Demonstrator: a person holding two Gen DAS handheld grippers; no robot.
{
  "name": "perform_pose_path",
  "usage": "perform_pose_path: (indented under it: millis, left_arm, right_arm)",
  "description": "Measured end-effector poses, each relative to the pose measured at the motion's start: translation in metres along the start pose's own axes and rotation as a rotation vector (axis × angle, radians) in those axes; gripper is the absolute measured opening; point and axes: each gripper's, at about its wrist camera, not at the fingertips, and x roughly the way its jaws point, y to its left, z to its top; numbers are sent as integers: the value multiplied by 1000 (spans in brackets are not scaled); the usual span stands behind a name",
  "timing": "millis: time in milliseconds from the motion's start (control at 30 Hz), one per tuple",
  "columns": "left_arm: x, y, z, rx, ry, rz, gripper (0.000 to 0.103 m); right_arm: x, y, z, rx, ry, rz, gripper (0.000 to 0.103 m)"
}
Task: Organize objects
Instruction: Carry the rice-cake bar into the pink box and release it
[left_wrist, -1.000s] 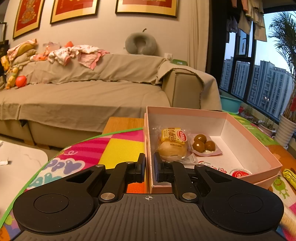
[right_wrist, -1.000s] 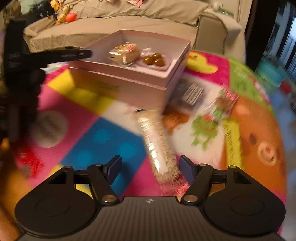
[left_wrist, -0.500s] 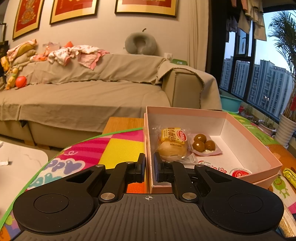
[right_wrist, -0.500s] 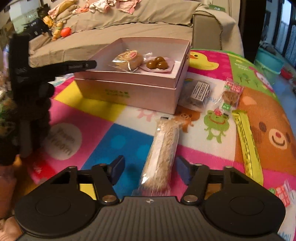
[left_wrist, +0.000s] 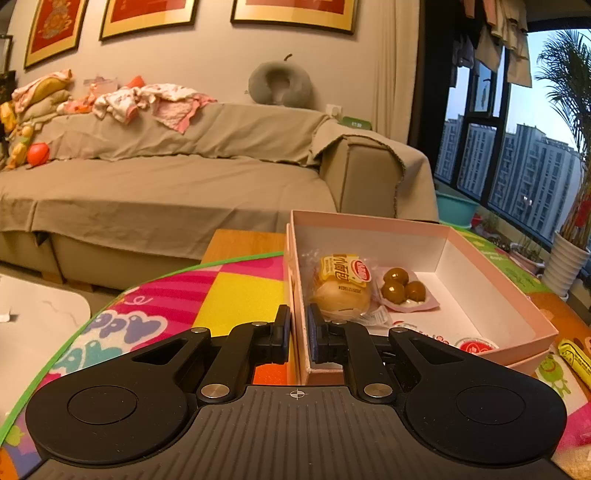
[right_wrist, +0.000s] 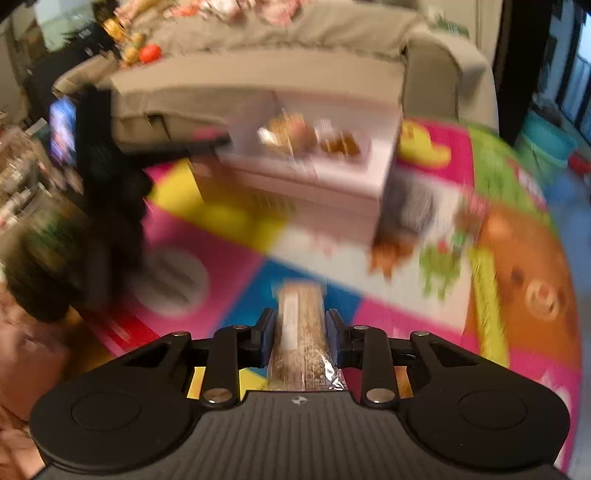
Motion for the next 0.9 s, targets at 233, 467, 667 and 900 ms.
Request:
perform_pose_path:
  millis: [233,467,667,900]
  left_arm:
    - [0,0,0,0,-1,0,12]
    - [0,0,0,1,2,-2,12]
    - [0,0,0,5,0,1,12]
    - [1,0,-1,8,-3,3,12]
  right_arm:
    - [-56,19,74,-94,-249,4,13]
    - [-20,27,46,-152,-37,-12,24]
    - [21,11,-18,2,263,65,31]
    - [27,23,-29,-17,242,112,30]
